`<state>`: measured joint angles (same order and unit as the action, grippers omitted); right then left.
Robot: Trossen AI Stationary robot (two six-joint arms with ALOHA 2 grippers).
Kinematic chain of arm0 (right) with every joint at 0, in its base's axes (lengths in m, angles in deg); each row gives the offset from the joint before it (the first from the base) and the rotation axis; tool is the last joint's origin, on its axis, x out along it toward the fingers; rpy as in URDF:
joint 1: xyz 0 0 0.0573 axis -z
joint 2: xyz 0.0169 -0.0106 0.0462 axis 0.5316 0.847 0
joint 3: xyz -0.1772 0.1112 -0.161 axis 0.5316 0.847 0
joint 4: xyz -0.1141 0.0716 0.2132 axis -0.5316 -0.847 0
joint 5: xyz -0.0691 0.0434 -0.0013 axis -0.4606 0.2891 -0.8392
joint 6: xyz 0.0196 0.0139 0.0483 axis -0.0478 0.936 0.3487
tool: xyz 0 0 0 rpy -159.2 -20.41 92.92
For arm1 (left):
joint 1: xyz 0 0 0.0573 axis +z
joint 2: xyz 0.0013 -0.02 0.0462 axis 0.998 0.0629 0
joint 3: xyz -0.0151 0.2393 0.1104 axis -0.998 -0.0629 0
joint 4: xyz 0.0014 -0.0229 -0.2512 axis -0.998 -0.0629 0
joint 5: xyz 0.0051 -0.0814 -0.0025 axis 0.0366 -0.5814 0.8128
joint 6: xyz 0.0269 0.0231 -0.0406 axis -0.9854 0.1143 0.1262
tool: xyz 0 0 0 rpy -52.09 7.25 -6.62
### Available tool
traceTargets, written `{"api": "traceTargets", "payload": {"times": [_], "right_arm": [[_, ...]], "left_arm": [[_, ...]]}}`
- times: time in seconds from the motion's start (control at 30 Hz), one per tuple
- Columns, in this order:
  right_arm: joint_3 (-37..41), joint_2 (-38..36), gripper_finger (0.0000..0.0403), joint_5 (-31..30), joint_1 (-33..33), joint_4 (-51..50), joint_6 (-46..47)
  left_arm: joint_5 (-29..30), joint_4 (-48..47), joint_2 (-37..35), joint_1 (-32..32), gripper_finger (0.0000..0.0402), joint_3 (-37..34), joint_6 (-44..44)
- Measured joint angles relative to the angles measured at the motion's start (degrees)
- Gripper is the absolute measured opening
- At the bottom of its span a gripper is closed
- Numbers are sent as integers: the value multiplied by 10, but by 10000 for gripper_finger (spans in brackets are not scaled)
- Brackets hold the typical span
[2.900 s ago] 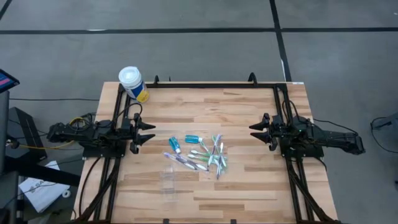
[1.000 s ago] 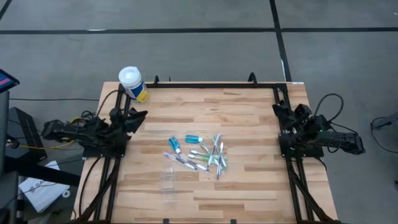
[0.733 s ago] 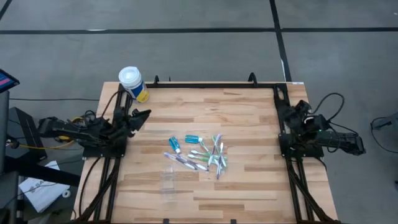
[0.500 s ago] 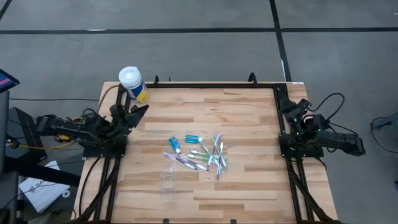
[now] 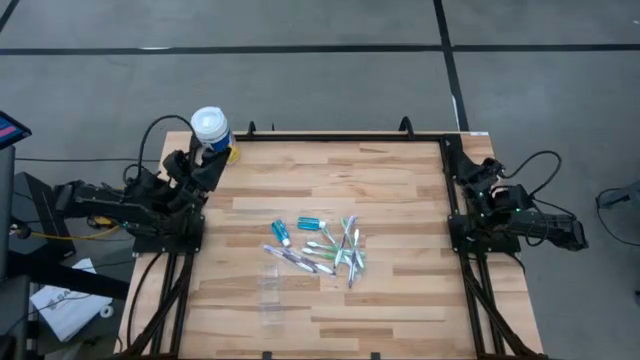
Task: Pick & Place toothbrushing station
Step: Put the blue mouthwash into the transparent organizer
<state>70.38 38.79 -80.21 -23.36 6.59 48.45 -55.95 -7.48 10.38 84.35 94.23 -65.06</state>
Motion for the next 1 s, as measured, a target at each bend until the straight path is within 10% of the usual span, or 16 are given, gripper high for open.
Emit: {"api": "traceTargets", "payload": {"times": [0.43,0.7,1.0], "right_arm": [[-166,105,168,93,0,7,-151],[-519,310,160,90,0,-454,-310],[-793,465,171,44,0,-728,-383]], "left_arm": [[-82,-26,89,67,184,71,86],[-216,-811,293,123,138,416,-75],[-272,-961,491,64,125,531,-434]]}}
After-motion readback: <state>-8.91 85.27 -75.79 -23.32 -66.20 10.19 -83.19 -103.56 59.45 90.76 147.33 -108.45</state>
